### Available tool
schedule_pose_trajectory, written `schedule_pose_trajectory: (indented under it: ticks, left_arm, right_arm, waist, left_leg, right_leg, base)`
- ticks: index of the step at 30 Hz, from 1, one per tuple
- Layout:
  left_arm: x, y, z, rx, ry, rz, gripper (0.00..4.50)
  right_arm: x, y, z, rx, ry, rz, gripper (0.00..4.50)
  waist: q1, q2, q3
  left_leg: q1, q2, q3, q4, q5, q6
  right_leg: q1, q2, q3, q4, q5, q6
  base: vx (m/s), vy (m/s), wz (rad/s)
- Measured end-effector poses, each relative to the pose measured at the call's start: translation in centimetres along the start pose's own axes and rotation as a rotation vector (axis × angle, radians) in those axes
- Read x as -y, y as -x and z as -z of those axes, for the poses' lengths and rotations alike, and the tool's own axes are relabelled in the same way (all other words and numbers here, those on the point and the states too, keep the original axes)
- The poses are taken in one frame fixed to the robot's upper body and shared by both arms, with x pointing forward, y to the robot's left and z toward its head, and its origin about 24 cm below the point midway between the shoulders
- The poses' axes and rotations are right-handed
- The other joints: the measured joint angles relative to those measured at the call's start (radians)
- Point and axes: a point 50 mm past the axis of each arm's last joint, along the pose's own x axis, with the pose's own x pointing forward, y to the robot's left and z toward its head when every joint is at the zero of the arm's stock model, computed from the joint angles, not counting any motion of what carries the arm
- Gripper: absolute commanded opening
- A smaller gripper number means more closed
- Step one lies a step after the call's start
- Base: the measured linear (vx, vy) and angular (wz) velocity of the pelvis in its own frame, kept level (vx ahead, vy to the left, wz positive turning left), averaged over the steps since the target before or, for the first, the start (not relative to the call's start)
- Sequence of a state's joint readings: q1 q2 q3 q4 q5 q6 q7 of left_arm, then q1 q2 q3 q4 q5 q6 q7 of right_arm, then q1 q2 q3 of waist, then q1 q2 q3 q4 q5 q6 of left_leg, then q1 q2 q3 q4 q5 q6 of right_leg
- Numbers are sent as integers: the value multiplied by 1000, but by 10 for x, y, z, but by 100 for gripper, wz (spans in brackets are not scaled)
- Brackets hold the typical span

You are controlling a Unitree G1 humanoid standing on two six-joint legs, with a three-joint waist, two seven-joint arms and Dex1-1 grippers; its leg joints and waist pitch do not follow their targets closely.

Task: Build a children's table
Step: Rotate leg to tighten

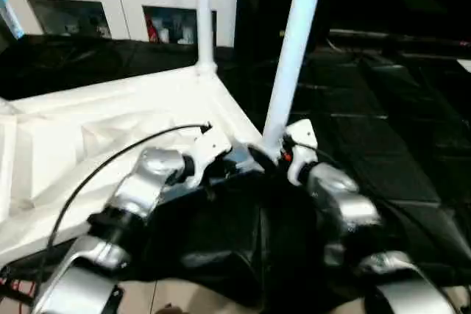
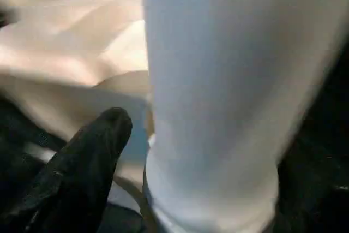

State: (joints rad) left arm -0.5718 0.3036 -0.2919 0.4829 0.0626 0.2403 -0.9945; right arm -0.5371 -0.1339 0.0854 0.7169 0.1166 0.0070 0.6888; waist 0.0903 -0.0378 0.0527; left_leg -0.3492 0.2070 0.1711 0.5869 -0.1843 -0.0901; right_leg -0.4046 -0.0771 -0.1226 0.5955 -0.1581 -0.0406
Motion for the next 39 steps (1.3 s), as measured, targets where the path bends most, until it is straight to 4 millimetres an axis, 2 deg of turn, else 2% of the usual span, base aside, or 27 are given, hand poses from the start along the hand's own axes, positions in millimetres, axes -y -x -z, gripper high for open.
schedule_pose_trajectory:
  ticks: [4,7,9,11,21,27,31,35,39]
  left_arm:
    - [5,8,3,4,-24,87,0]
    - [8,17,8,1,-21,159,0]
    - [10,21,10,0,-21,192,0]
    - [11,24,12,-5,-21,215,0]
    - [12,31,14,-19,-27,287,0]
    - [13,30,14,-15,-24,287,0]
    - [12,25,14,-8,-15,245,0]
    - [4,15,10,-4,18,137,0]
    - [-5,7,7,-5,67,24,0]
  right_arm:
    - [2,17,-5,-41,74,-185,395]
    - [1,28,-5,-80,96,-311,395]
    - [-1,32,-5,-94,100,-368,369]
    - [-1,36,-3,-119,101,-400,369]
    - [-3,44,-7,-166,113,-500,278]
    - [-5,44,-5,-165,95,-492,264]
    - [-5,42,-2,-136,56,-423,263]
    - [-1,29,2,-88,7,-231,262]
    - [-2,7,1,-43,-53,-16,262]
  waist:
    - [9,0,0]
    - [9,0,0]
    - [9,0,0]
    - [11,-1,0]
    - [22,-2,1]
    - [23,-3,1]
    - [23,-3,0]
    - [14,-2,0]
    - [-2,-1,-1]
  left_leg:
    - [0,0,0,0,0,0]
    - [1,0,0,1,0,0]
    - [1,0,0,2,0,0]
    - [1,0,0,2,0,0]
    - [0,0,0,2,0,0]
    - [0,0,0,2,0,0]
    - [1,0,0,3,0,0]
    - [2,0,0,3,0,0]
    - [3,0,0,3,0,0]
  right_leg:
    - [0,0,0,0,0,0]
    - [0,0,0,0,0,0]
    - [1,0,0,0,0,0]
    - [1,0,0,0,0,0]
    - [0,0,0,0,0,0]
    - [0,0,0,0,0,0]
    - [2,0,0,0,0,0]
    - [2,0,0,0,0,0]
    - [3,0,0,0,0,0]
  base:
    - [0,0,0]
    - [0,0,0]
    - [0,0,0]
    - [0,0,0]
    - [0,0,0]
    - [0,0,0]
    - [0,0,0]
    - [0,0,0]
    - [0,0,0]
